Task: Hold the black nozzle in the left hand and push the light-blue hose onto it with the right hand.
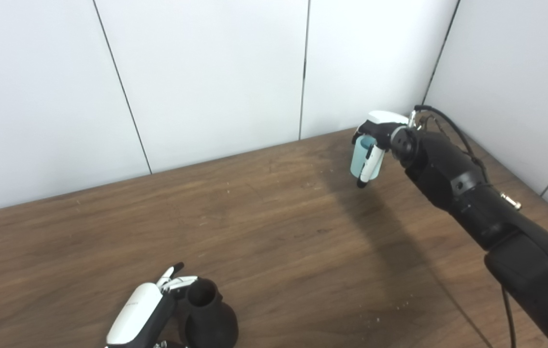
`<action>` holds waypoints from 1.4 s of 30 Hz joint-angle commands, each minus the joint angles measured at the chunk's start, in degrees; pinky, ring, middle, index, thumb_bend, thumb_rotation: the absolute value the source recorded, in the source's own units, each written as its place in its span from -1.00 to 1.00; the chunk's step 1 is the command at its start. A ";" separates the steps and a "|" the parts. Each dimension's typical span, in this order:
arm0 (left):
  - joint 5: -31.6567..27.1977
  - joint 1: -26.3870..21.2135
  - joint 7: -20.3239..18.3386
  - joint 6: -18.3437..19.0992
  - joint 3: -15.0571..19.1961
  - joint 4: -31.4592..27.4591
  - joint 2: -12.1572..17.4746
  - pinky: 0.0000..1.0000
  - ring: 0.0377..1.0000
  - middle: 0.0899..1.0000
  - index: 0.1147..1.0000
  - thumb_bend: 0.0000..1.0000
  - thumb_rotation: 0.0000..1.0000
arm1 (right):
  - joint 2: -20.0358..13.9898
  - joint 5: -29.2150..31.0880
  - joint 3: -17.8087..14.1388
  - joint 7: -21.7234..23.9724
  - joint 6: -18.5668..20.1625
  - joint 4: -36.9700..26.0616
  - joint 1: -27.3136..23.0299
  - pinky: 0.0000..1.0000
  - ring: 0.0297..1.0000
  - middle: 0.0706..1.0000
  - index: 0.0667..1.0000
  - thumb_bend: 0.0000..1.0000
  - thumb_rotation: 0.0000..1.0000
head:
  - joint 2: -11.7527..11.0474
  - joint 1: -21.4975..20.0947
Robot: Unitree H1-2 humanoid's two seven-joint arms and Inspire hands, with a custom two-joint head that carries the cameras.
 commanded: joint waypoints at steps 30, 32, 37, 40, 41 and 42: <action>3.11 0.45 -3.30 2.84 -0.72 2.26 1.81 1.00 0.51 -0.15 -0.14 0.05 -1.00 | -1.82 -2.19 -1.09 -13.91 -4.66 -2.14 0.34 -0.30 -0.18 -0.11 -0.24 0.00 -1.00 | 0.43 0.94; 3.08 0.12 -3.51 3.04 -0.73 2.12 1.73 1.00 0.51 -0.15 -0.14 0.05 -1.00 | -1.81 -2.14 -1.70 -13.83 -4.32 -4.61 0.67 -0.30 -0.19 -0.12 -0.24 0.00 -1.00 | 0.49 1.13; 3.25 -0.08 -3.81 3.37 -0.82 1.52 1.38 1.00 0.51 -0.14 -0.15 0.05 -1.00 | -2.07 -2.87 -2.57 -11.96 -2.52 -12.19 1.63 -0.24 -0.16 -0.11 -0.19 0.01 -1.00 | 1.08 2.82; 3.73 0.14 -3.68 3.53 -1.14 1.31 0.95 1.00 0.51 -0.14 -0.15 0.05 -1.00 | -2.32 -3.01 -3.02 -9.25 -0.73 -19.14 2.66 -0.31 -0.16 -0.09 -0.16 0.00 -1.00 | 1.59 4.79; 3.90 0.19 -3.64 3.61 -1.28 1.31 0.81 1.00 0.51 -0.14 -0.15 0.05 -1.00 | -2.39 -2.86 -3.29 -7.96 -0.15 -22.09 3.20 -0.32 -0.16 -0.09 -0.16 0.00 -1.00 | 1.73 5.61; 4.09 0.22 -3.63 3.74 -1.42 1.26 0.62 1.00 0.51 -0.14 -0.15 0.05 -1.00 | -2.48 -2.57 -3.61 -6.83 0.16 -24.46 3.69 -0.32 -0.16 -0.09 -0.15 0.00 -1.00 | 1.99 6.76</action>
